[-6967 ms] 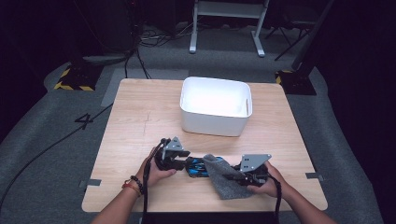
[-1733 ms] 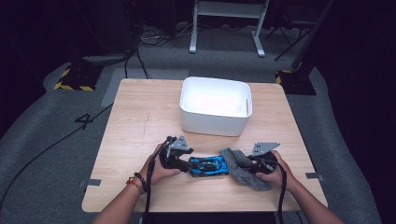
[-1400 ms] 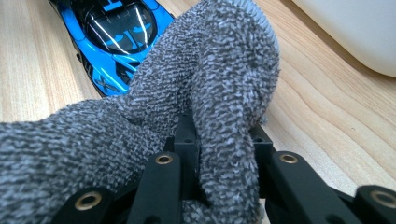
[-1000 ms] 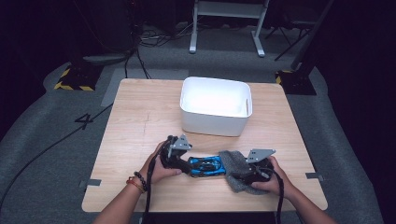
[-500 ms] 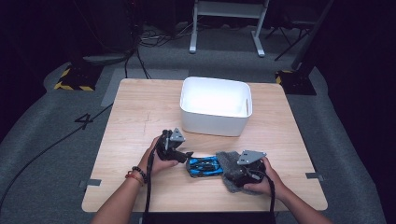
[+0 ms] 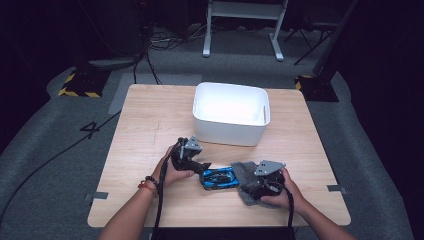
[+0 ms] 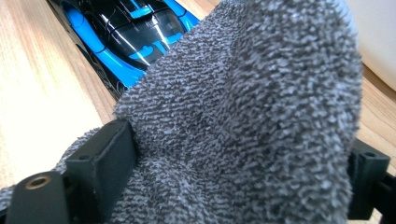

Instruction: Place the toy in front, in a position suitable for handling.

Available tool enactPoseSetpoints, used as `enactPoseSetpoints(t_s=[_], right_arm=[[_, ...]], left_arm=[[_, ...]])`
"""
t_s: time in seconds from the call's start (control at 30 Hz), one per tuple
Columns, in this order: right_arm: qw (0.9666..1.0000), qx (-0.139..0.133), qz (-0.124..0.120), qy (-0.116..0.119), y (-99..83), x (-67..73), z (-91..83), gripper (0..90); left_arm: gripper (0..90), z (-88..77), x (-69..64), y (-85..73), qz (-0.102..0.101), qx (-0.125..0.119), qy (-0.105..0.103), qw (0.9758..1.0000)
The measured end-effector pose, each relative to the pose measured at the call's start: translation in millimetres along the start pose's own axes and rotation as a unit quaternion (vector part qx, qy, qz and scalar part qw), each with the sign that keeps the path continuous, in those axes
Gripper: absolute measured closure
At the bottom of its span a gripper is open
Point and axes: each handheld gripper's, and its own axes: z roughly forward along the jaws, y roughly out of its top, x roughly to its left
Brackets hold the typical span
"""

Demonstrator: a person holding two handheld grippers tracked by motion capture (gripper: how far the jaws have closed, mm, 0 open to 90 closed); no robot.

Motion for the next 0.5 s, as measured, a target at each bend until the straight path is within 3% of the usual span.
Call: enactPoseSetpoints(t_s=[0.07,0.2,0.23,0.27,0.4,0.5], right_arm=[[1.0,-0.001,0.002,-0.006,-0.1,-0.6,0.4,14.3],[0.9999,-0.002,0.001,-0.01,-0.3,-2.3,0.1,15.1],[0.9999,-0.002,0.002,-0.01,-0.4,-3.1,0.2,15.0],[0.9999,-0.001,0.002,-0.012,-0.3,-3.9,0.5,14.7],[0.9996,-0.001,0.005,-0.026,0.3,-7.5,1.8,13.4],[0.9991,0.0,0.011,-0.041,0.7,-10.9,2.9,13.3]], left_arm=[[36.2,-2.6,0.2,-0.7,-0.001,0.001,-0.006,1.0],[34.9,-9.7,-0.1,-4.1,-0.004,-0.002,-0.031,0.9995],[35.2,-10.5,-0.5,-4.7,-0.001,0.004,-0.053,0.9986],[33.5,-8.4,-3.6,-5.5,0.018,0.027,-0.061,0.9976],[34.2,-9.7,-9.7,-7.3,0.021,0.019,-0.07,0.9972],[35.0,-9.4,-10.1,-8.6,0.009,0.022,-0.084,0.9962]])
